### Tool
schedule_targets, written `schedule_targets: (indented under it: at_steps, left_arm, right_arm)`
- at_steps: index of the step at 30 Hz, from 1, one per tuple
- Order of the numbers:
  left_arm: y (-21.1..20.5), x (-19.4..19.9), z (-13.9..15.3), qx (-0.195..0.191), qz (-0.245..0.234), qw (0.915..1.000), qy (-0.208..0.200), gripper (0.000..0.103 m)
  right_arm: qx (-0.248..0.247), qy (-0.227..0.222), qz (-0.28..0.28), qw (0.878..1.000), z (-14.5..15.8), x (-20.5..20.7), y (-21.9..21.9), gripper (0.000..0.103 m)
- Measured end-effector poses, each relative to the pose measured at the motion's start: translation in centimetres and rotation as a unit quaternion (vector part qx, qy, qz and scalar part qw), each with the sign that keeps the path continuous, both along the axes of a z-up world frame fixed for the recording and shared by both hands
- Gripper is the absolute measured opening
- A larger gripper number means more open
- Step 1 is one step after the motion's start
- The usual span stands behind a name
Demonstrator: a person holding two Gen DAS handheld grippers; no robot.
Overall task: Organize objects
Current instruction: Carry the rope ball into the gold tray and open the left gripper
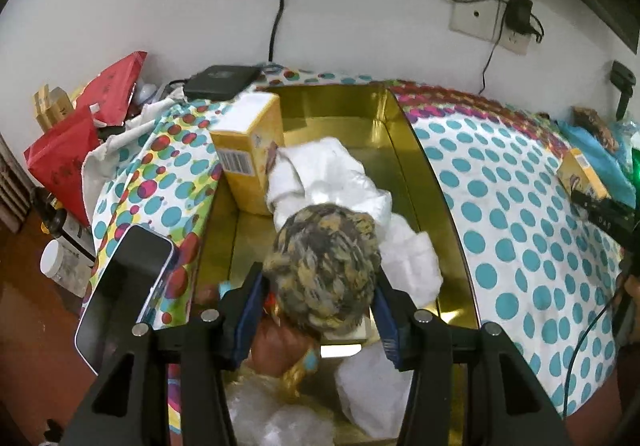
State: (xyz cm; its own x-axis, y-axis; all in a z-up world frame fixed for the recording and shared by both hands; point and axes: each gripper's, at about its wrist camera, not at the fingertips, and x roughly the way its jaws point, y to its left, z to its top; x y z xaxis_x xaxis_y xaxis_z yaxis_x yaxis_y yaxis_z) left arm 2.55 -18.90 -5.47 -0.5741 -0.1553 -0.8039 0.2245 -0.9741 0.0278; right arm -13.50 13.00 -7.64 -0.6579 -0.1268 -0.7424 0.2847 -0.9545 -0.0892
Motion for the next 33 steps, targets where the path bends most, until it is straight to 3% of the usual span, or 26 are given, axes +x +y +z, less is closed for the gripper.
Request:
schedule_targets:
  at_steps: [6,14,19,27,33]
  left_arm:
    - [0.7,0.5,0.6,-0.005,-0.001,1.0,0.005,0.052]
    - [0.4,2.4,3.5,-0.018,0.016,0.9989,0.04,0.052]
    - [0.1,3.6,4.7,-0.016,0.026,0.998,0.056,0.058]
    - [-0.4,5.3,4.9,-0.009,0.036,0.9975,0.06,0.059]
    - [-1.7,6.4,4.9,0.01,0.056,0.996,0.068,0.059]
  right_arm:
    - [0.002,-0.001,0.0,1.0,0.0,0.0,-0.1,0.031]
    - [0.008,0.002,0.001,1.0,0.0,0.1,-0.2,0.031]
    - [0.014,0.006,0.004,1.0,0.1,0.2,-0.5,0.031]
    - [0.021,0.029,0.015,0.999,0.6,0.9,-1.1,0.031]
    - [0.017,0.023,0.036,0.999,1.3,2.0,-2.9,0.03]
